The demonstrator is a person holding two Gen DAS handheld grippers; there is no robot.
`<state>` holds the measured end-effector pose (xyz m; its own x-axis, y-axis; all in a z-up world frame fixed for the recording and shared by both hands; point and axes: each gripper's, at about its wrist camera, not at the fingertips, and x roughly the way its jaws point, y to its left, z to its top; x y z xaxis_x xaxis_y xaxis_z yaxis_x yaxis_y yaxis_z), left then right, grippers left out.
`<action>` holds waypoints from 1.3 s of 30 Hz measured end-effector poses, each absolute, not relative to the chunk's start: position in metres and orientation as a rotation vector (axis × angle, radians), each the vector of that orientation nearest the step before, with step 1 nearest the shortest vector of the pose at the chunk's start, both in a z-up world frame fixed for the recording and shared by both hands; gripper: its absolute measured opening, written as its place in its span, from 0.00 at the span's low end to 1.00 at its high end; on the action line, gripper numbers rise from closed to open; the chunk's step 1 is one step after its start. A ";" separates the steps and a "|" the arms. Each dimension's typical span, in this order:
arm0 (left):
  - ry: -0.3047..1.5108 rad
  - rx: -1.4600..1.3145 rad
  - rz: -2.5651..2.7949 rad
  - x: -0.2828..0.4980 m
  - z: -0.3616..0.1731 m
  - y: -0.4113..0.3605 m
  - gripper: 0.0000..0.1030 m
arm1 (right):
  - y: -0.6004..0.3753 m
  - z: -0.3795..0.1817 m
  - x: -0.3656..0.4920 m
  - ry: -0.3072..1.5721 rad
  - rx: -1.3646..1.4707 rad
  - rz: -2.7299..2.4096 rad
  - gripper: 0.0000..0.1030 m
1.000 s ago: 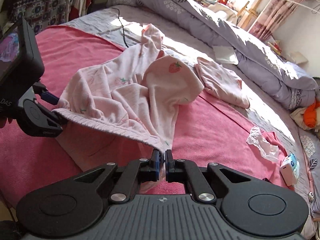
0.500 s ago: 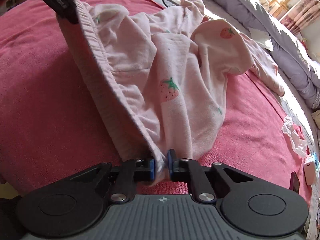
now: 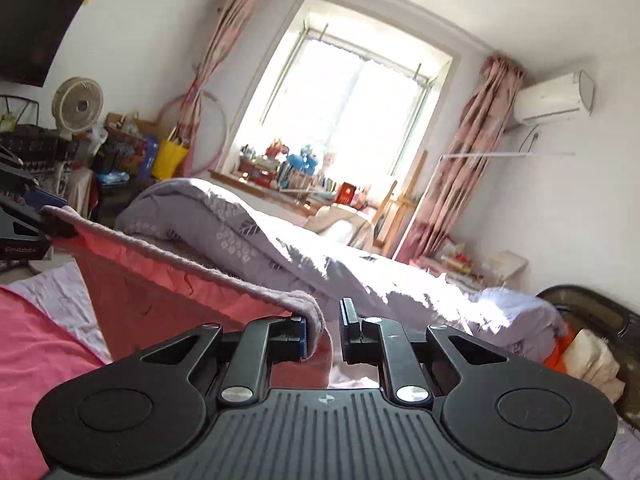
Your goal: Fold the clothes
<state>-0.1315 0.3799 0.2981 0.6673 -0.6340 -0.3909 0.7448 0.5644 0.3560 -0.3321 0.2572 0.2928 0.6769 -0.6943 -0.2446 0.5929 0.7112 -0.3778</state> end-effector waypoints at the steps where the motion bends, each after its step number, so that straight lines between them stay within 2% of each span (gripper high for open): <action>1: 0.275 0.559 -0.834 -0.135 0.287 0.386 0.33 | 0.259 0.277 -0.336 0.471 -0.231 -0.700 0.16; 3: 0.456 0.666 -0.882 -0.144 0.244 0.399 0.37 | 0.270 0.227 -0.346 0.697 -0.136 -0.604 0.15; 6: 0.700 0.848 -0.912 -0.175 0.174 0.425 0.37 | 0.306 0.144 -0.366 1.036 -0.039 -0.429 0.14; 9: 0.888 0.937 -0.896 -0.193 0.121 0.446 0.37 | 0.332 0.094 -0.377 1.248 0.079 -0.297 0.12; 10: 0.917 0.907 -0.882 -0.185 0.118 0.445 0.36 | 0.335 0.085 -0.377 1.278 0.107 -0.279 0.12; 13: 0.928 0.765 -0.836 -0.150 0.132 0.430 0.36 | 0.313 0.093 -0.355 1.202 0.085 -0.326 0.12; 15: 0.783 0.577 -0.816 -0.121 0.191 0.415 0.36 | 0.288 0.139 -0.330 1.015 0.047 -0.431 0.12; 18: 0.466 0.373 -0.804 -0.108 0.278 0.414 0.40 | 0.259 0.249 -0.323 0.543 -0.051 -0.584 0.14; 19: 0.416 0.375 -0.800 -0.109 0.289 0.415 0.40 | 0.257 0.273 -0.325 0.434 -0.077 -0.601 0.14; 20: 0.434 0.403 -0.801 -0.111 0.287 0.417 0.40 | 0.255 0.284 -0.327 0.411 -0.088 -0.591 0.14; 22: 0.567 0.496 -0.814 -0.116 0.264 0.423 0.38 | 0.249 0.250 -0.330 0.640 0.031 -0.510 0.14; 24: 0.852 0.575 -0.848 -0.130 0.212 0.437 0.37 | 0.251 0.200 -0.338 0.921 0.172 -0.409 0.14; 26: 1.094 0.619 -0.866 -0.146 0.164 0.448 0.26 | 0.269 0.145 -0.351 1.164 0.275 -0.322 0.12; 27: 1.140 0.647 -0.882 -0.150 0.147 0.446 0.19 | 0.275 0.124 -0.355 1.257 0.308 -0.291 0.12; 29: 1.089 0.616 -0.874 -0.132 0.150 0.429 0.19 | 0.262 0.120 -0.342 1.266 0.327 -0.300 0.12; 30: 1.016 0.553 -0.866 -0.115 0.167 0.417 0.19 | 0.250 0.135 -0.328 1.201 0.311 -0.336 0.12; 31: 0.940 0.492 -0.860 -0.100 0.188 0.407 0.19 | 0.236 0.162 -0.312 1.088 0.265 -0.380 0.12; 33: 0.645 0.356 -0.851 -0.081 0.263 0.391 0.21 | 0.216 0.245 -0.288 0.753 0.106 -0.465 0.13; 35: 0.450 0.328 -0.835 -0.084 0.304 0.390 0.21 | 0.210 0.316 -0.285 0.423 -0.022 -0.514 0.16; 36: 0.357 0.318 -0.825 -0.086 0.323 0.390 0.21 | 0.211 0.334 -0.291 0.325 -0.071 -0.520 0.18; 37: 0.349 0.317 -0.825 -0.086 0.324 0.391 0.21 | 0.212 0.337 -0.294 0.312 -0.101 -0.513 0.18; 39: 0.365 0.319 -0.828 -0.087 0.320 0.392 0.25 | 0.201 0.300 -0.297 0.517 -0.029 -0.456 0.18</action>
